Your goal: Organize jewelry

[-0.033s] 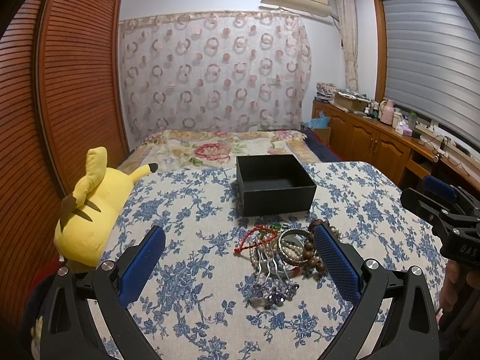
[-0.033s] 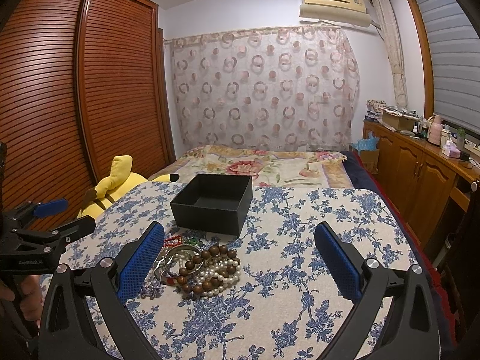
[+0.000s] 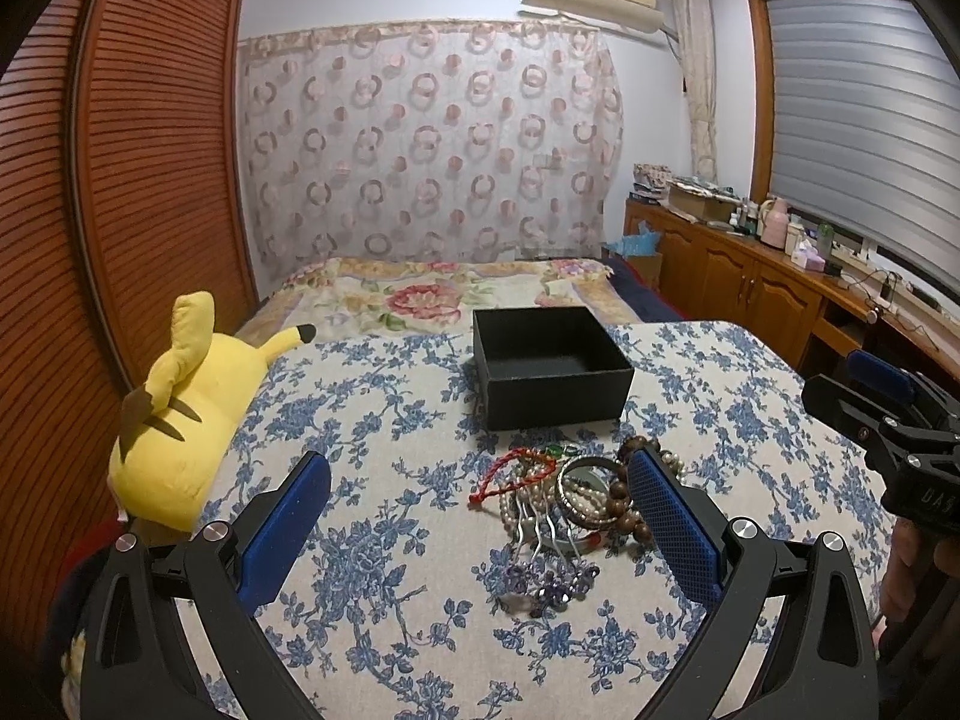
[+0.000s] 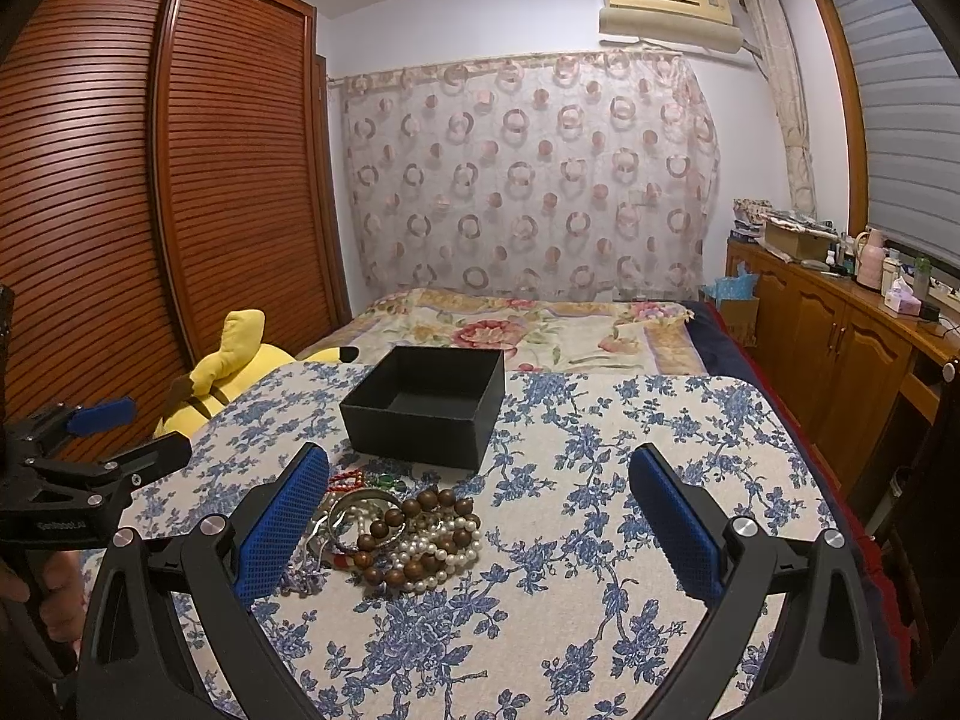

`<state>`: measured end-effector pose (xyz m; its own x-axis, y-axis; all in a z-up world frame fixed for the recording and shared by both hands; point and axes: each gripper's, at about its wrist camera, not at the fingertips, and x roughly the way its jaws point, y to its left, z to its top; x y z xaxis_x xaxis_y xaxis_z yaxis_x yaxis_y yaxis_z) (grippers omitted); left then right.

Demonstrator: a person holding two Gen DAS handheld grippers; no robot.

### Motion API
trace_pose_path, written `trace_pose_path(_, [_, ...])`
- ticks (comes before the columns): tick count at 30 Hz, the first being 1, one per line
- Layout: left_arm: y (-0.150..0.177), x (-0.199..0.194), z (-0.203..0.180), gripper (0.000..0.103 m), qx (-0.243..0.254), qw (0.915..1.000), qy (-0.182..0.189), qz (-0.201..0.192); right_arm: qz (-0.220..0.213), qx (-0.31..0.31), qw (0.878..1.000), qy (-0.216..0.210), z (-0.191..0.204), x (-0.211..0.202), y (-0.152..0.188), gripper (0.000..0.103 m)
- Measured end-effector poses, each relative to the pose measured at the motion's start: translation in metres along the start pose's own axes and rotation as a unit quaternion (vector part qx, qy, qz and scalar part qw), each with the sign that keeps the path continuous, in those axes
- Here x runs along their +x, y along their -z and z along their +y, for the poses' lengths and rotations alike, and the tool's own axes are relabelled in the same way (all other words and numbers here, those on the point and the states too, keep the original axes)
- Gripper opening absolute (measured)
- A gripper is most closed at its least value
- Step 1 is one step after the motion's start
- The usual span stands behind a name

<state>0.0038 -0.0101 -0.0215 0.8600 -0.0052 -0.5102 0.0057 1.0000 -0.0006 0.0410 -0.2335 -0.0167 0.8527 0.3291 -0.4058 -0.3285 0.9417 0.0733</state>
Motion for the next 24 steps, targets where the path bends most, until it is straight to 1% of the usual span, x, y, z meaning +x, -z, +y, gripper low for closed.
trace_pose_path(6, [0.004, 0.013, 0.005, 0.096, -0.003, 0.9998, 0.006, 0.018, 0.012, -0.004, 1.0, -0.007, -0.005, 0.01, 0.005, 0.101])
trace_pose_path(9, [0.011, 0.022, 0.011, 0.096, -0.005, 0.9994, 0.009, 0.034, 0.022, -0.011, 1.0, -0.015, -0.005, 0.016, 0.009, 0.1])
trace_pose_path(12, [0.018, 0.028, 0.017, 0.096, -0.007, 0.9987, 0.011, 0.049, 0.042, -0.016, 0.999, -0.028, -0.006, 0.026, 0.015, 0.091])
trace_pose_path(13, [0.02, 0.03, 0.019, 0.096, -0.008, 0.9985, 0.012, 0.054, 0.049, -0.016, 0.998, -0.035, -0.006, 0.029, 0.017, 0.085])
trace_pose_path(15, [0.023, 0.033, 0.021, 0.096, -0.01, 0.9981, 0.013, 0.059, 0.065, -0.02, 0.997, -0.045, -0.004, 0.036, 0.022, 0.08])
trace_pose_path(17, [0.026, 0.037, 0.023, 0.096, -0.01, 0.9977, 0.015, 0.066, 0.077, -0.027, 0.995, -0.054, -0.001, 0.043, 0.026, 0.072])
trace_pose_path(21, [0.031, 0.042, 0.024, 0.096, -0.008, 0.9967, 0.024, 0.077, 0.1, -0.047, 0.992, -0.067, 0.003, 0.059, 0.03, 0.063])
trace_pose_path(24, [0.034, 0.048, 0.024, 0.096, -0.006, 0.9958, 0.029, 0.086, 0.119, -0.058, 0.989, -0.069, 0.002, 0.075, 0.032, 0.057])
